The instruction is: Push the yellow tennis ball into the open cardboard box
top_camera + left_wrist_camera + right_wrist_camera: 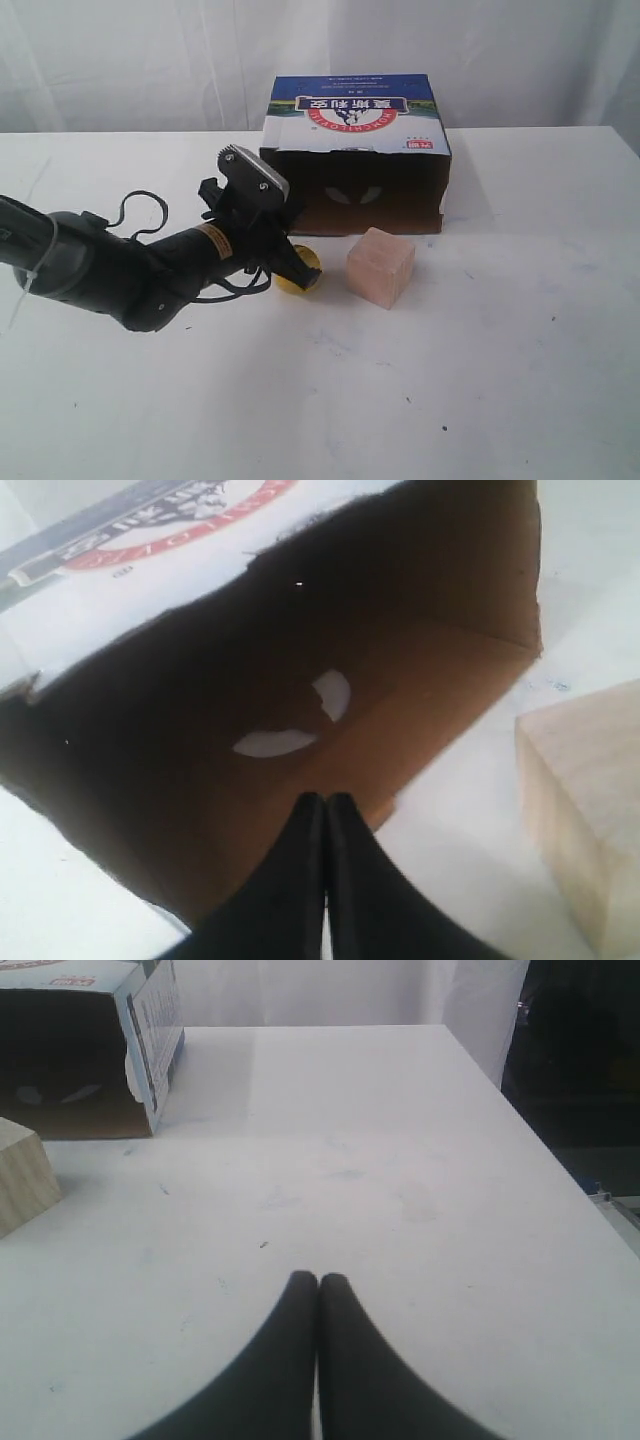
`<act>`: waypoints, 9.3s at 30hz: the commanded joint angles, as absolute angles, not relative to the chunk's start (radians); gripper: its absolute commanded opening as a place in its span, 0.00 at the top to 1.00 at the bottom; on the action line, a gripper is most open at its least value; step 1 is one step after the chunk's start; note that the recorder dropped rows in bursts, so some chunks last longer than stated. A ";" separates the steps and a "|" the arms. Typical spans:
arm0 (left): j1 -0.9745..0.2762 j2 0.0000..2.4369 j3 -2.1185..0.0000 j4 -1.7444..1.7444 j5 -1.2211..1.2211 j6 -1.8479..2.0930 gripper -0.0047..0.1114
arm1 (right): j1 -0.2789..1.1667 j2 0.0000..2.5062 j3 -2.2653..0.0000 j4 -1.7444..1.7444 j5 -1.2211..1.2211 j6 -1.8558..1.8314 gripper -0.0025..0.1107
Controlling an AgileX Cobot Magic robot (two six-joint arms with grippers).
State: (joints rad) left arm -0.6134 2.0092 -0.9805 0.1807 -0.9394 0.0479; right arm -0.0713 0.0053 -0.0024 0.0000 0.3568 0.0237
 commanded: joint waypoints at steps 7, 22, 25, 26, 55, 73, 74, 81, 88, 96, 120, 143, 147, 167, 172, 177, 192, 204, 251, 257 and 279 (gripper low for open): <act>-0.616 1.898 -0.875 0.221 -0.747 -0.055 0.96 | -0.079 0.000 0.000 0.000 0.351 0.023 0.98; -0.616 2.026 -0.883 0.277 -0.864 -0.057 0.96 | -0.079 0.000 0.000 0.000 0.351 0.023 0.98; -0.616 2.063 -0.917 0.273 -0.860 -0.057 0.96 | -0.079 0.000 0.000 0.000 0.351 0.023 0.98; -0.616 2.072 -0.924 0.273 -0.860 -0.057 0.96 | -0.079 0.000 0.000 0.000 0.351 0.023 0.98; -0.531 2.062 -0.749 0.282 -0.952 0.057 0.96 | -0.079 0.000 0.000 0.000 0.351 0.023 0.98; -0.431 1.874 -0.513 -0.019 -1.221 0.315 0.96 | -0.079 0.000 0.000 0.000 0.350 0.042 0.98; -0.402 1.895 -0.594 0.021 -1.221 0.291 0.96 | -0.079 0.000 0.000 0.000 0.350 0.042 0.98; -0.199 2.134 -1.261 0.508 -0.775 -0.253 0.96 | -0.079 0.000 0.000 0.000 0.350 0.042 0.98; -0.185 2.218 -1.326 0.952 -0.685 -0.625 0.96 | -0.079 0.000 0.000 0.000 0.350 0.042 0.98; -0.185 2.212 -1.306 1.033 -0.742 -0.727 0.96 | -0.079 0.000 0.000 0.000 0.350 0.042 0.98; -0.182 2.083 -1.128 1.063 -0.823 -0.727 0.96 | -0.079 0.000 0.000 0.000 0.350 0.042 0.98; -0.303 2.083 -1.030 1.004 -1.047 -0.698 0.96 | -0.079 0.000 0.000 0.000 0.350 0.042 0.98; -0.329 2.083 -1.030 0.961 -1.052 -0.665 0.96 | -0.079 0.000 0.000 0.000 0.350 0.042 0.98; -0.339 2.038 -1.074 0.868 -0.898 -0.667 0.96 | -0.079 0.000 0.000 0.000 0.350 0.042 0.98; -0.339 2.096 -1.044 0.860 -0.830 -0.530 0.96 | -0.079 0.000 0.000 0.000 0.350 0.042 0.98; -0.341 2.155 -1.046 0.853 -0.892 -0.557 0.96 | -0.079 0.000 0.000 0.000 0.350 0.042 0.98; -0.430 2.245 -1.084 0.800 -1.005 -0.600 0.96 | -0.079 0.000 0.000 0.000 0.350 0.042 0.98; -0.430 2.258 -1.210 0.816 -0.962 -0.607 0.96 | -0.079 0.000 0.000 0.000 0.350 0.042 0.98; -0.430 2.173 -1.210 0.950 -1.070 -0.625 0.96 | -0.079 0.000 0.000 0.000 0.350 0.042 0.98; -0.430 2.134 -1.210 0.950 -1.066 -0.609 0.96 | -0.079 0.000 0.000 0.000 0.350 0.042 0.98; -0.383 2.006 -0.868 0.615 -0.927 -0.331 0.96 | -0.079 0.000 0.000 0.000 0.350 0.060 0.98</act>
State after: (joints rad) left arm -0.3818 1.9958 -0.8666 0.5413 -0.9284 -0.2887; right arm -0.0713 0.0053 -0.0024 0.0000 0.3568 0.0589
